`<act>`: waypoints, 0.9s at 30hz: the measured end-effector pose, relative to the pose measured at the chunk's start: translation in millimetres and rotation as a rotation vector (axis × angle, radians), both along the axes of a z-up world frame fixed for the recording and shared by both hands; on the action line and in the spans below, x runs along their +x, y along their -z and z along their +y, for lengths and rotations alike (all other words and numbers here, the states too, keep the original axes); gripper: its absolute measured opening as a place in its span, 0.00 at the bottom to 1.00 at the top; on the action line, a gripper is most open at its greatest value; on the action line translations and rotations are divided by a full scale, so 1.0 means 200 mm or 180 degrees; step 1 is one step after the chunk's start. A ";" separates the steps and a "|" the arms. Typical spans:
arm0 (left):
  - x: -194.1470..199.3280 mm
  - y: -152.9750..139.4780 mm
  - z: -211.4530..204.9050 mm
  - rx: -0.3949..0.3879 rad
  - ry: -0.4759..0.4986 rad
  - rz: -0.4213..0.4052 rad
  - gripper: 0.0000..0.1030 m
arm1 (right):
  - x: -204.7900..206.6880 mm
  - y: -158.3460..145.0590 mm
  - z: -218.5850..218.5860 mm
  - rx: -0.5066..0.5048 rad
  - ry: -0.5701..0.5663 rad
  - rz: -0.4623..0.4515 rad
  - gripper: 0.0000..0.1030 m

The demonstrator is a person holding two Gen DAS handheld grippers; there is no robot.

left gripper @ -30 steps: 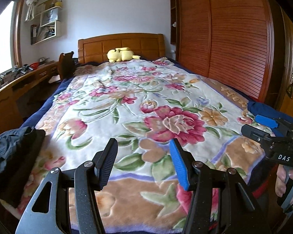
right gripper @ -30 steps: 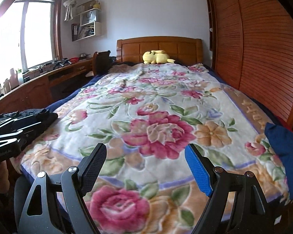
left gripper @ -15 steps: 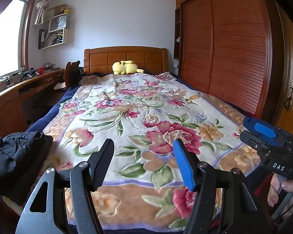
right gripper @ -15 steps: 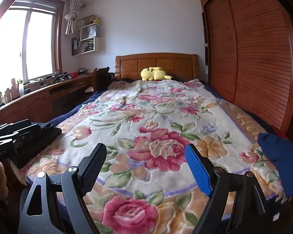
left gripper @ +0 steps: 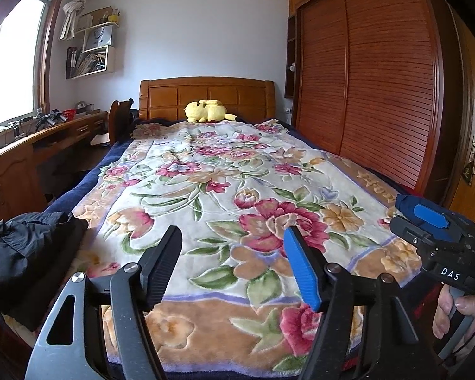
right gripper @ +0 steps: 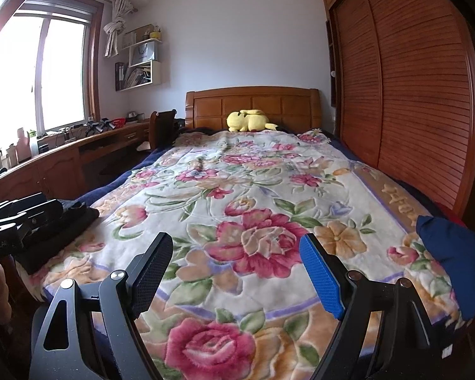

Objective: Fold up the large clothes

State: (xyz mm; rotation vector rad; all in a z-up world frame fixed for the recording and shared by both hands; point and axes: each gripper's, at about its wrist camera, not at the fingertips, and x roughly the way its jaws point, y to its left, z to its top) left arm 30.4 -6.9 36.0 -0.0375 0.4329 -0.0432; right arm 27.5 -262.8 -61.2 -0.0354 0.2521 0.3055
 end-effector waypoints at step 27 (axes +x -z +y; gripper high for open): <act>-0.02 0.00 0.01 0.0008 -0.0053 -0.0019 0.67 | 0.01 -0.01 0.01 0.0029 0.0003 -0.0016 0.81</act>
